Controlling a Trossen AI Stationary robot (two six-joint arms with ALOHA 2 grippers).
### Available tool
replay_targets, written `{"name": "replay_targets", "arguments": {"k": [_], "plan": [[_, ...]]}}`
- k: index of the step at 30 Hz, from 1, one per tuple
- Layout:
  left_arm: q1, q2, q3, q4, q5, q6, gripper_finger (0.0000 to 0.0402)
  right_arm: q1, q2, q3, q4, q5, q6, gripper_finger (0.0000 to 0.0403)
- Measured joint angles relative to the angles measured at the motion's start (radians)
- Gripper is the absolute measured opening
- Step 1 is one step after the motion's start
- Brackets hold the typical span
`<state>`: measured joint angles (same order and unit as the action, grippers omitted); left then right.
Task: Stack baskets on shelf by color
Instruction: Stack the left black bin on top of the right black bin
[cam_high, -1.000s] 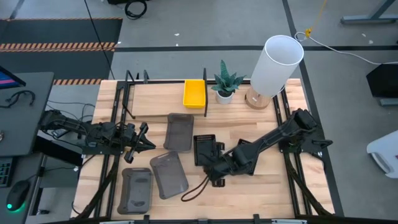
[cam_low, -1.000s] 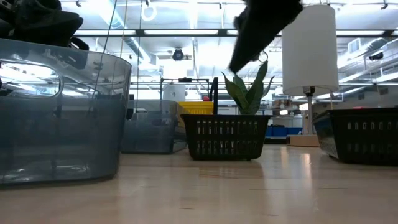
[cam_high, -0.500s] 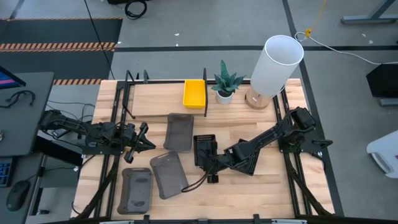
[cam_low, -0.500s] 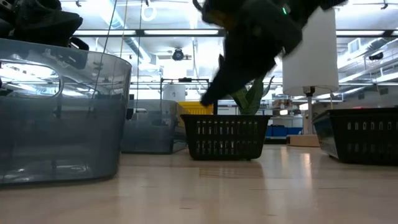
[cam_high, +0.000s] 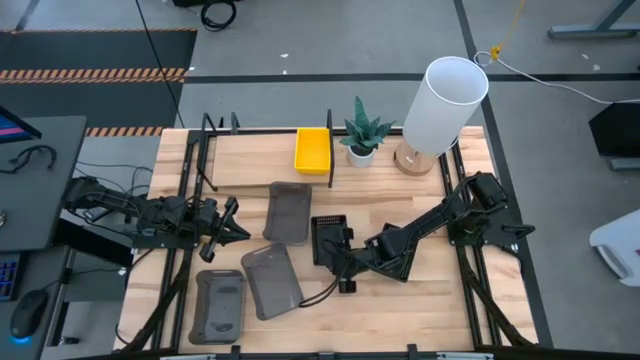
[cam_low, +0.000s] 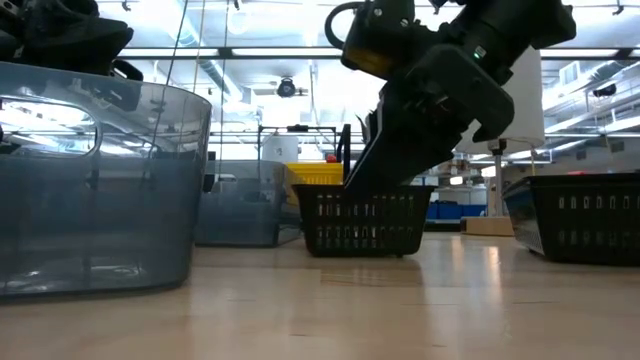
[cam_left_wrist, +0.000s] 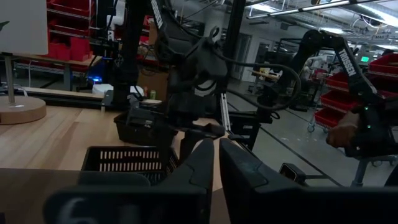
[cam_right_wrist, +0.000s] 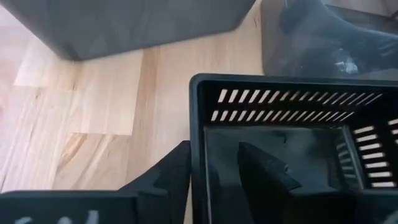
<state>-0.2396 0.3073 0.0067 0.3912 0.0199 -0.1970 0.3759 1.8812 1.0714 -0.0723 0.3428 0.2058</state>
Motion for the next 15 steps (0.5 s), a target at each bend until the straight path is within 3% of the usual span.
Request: {"name": "replay_targets", "arguments": {"k": [10,15], "plan": [[0.0,0.0,0.0,0.0,0.0,0.0,0.0037,0.0,0.0,0.001,-0.04,-0.007,0.004,0.0018],[0.0,0.0,0.0,0.0,0.0,0.0,0.0038,0.004,0.0,0.105,-0.225,0.004,0.032,0.0017]]}}
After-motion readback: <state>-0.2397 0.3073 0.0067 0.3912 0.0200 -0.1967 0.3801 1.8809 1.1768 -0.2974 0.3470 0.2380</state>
